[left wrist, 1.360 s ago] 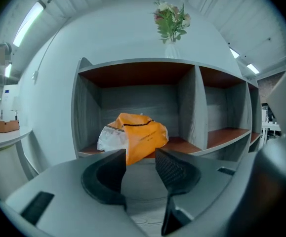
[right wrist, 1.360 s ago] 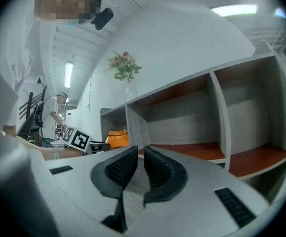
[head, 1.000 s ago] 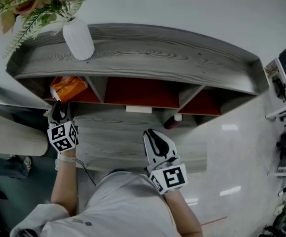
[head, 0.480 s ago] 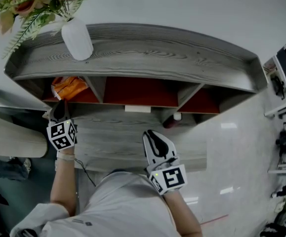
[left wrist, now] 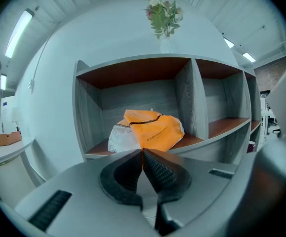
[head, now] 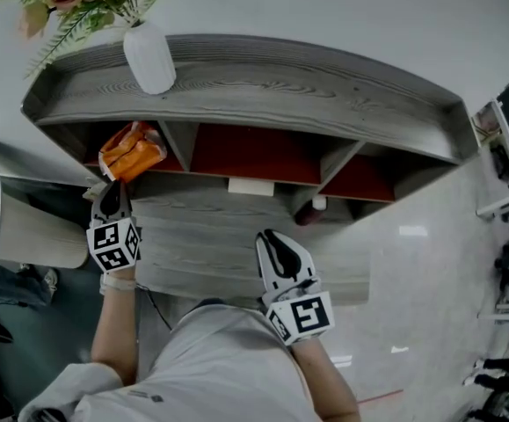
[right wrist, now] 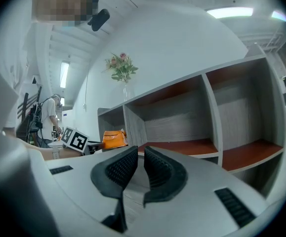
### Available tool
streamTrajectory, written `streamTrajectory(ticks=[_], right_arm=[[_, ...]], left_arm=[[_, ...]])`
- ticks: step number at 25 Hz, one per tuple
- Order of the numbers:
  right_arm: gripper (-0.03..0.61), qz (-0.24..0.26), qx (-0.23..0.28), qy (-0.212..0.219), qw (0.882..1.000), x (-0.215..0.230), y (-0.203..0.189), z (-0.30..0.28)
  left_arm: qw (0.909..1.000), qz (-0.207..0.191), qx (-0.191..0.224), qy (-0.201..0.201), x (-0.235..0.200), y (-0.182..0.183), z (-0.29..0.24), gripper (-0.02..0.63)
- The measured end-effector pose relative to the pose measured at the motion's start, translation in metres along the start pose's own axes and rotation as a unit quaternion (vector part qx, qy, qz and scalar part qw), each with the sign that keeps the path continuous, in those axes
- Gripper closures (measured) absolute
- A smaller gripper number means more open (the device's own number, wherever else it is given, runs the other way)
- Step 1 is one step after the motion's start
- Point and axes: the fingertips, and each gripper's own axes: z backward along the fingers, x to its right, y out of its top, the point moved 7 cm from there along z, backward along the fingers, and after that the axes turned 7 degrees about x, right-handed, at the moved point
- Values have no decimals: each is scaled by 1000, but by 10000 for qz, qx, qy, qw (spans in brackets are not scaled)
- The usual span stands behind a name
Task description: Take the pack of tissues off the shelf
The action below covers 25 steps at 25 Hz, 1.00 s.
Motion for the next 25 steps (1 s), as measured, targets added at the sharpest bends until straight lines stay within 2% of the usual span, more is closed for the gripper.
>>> streamTrajectory(ticks=[10,14,19,25], right_arm=[[529,-162,15,506,9986,-18,-4,18],[529,-209,7,638,9977,-25,-7,24],[529,-251,18,587,9980,-24,-8,36],[529,-181,75,192,9996,-11,-7,53]], left_arm=[[9998,73,-55,151,9,-4,76,592],[9998,147,-50,98,21,-6,102,594],[9995,171,-89,-232,50,-8,116,594],[9954,77,-78,-950,100,-5,109,594]])
